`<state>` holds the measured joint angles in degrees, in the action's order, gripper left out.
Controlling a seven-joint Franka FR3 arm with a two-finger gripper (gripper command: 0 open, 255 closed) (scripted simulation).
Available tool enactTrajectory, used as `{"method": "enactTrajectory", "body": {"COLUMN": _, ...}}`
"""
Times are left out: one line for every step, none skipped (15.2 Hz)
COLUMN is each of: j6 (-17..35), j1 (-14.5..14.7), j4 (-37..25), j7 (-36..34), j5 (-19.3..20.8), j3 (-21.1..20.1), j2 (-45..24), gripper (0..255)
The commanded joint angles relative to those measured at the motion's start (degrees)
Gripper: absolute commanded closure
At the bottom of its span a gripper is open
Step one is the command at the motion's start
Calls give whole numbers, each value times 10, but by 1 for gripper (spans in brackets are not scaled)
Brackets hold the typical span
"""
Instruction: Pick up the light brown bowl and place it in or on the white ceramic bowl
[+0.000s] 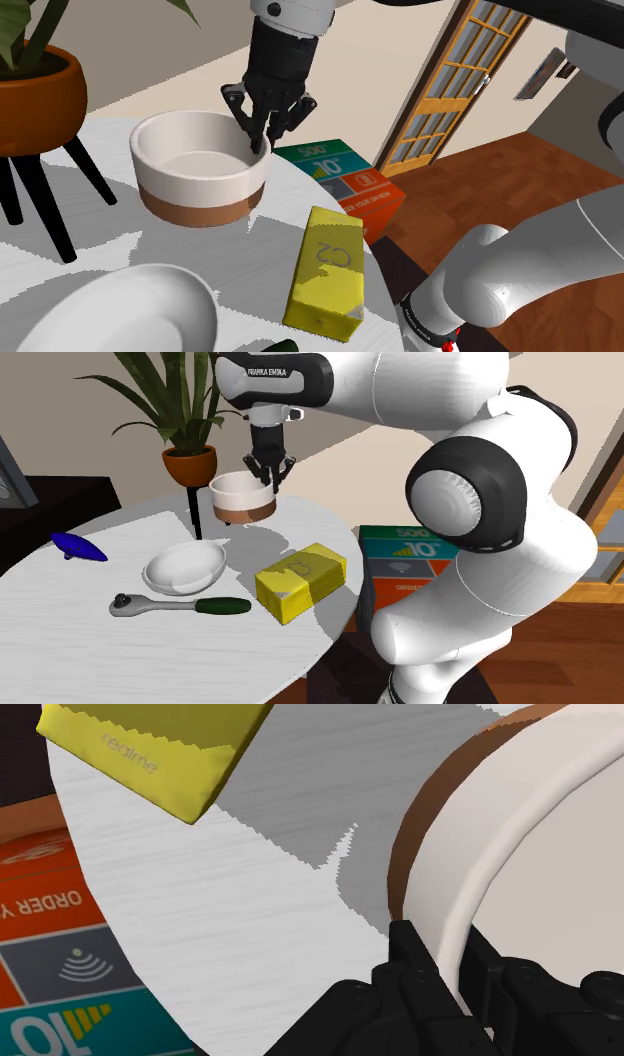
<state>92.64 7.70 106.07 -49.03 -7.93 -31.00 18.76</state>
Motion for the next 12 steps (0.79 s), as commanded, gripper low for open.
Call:
{"method": "enactTrajectory", "body": {"j6": -6, "j1": 8, "j4": -7, "j7": -27, "j5": -4, "j3": -18, "j2": 2, "gripper": 255}}
{"method": "enactTrajectory", "body": {"j6": -9, "j1": 12, "j4": -13, "j7": -41, "j5": -6, "j3": -28, "j2": 1, "gripper": 255}}
{"method": "enactTrajectory", "body": {"j6": -13, "j1": 16, "j4": -19, "j7": -56, "j5": -7, "j3": -38, "j2": -1, "gripper": 255}}
{"method": "enactTrajectory", "body": {"j6": -16, "j1": 20, "j4": -26, "j7": -71, "j5": -8, "j3": -49, "j2": -4, "gripper": 255}}
{"method": "enactTrajectory", "body": {"j6": -19, "j1": 23, "j4": -33, "j7": -86, "j5": -8, "j3": -59, "j2": -7, "gripper": 255}}
{"method": "enactTrajectory", "body": {"j6": -22, "j1": 26, "j4": -41, "j7": -101, "j5": -8, "j3": -71, "j2": -11, "gripper": 255}}
{"method": "enactTrajectory", "body": {"j6": -25, "j1": 29, "j4": -50, "j7": -117, "j5": -7, "j3": -83, "j2": -16, "gripper": 255}}
{"method": "enactTrajectory", "body": {"j6": -28, "j1": 32, "j4": -59, "j7": -134, "j5": -5, "j3": -95, "j2": -22, "gripper": 255}}
{"method": "enactTrajectory", "body": {"j6": -31, "j1": 35, "j4": -69, "j7": -150, "j5": -3, "j3": -108, "j2": -29, "gripper": 255}}
{"method": "enactTrajectory", "body": {"j6": -34, "j1": 38, "j4": -80, "j7": -168, "j5": 0, "j3": -121, "j2": -37, "gripper": 255}}
{"method": "enactTrajectory", "body": {"j6": -37, "j1": 41, "j4": -92, "j7": -186, "j5": 4, "j3": -135, "j2": -46, "gripper": 255}}
{"method": "enactTrajectory", "body": {"j6": -41, "j1": 44, "j4": -104, "j7": -205, "j5": 10, "j3": -150, "j2": -56, "gripper": 255}}
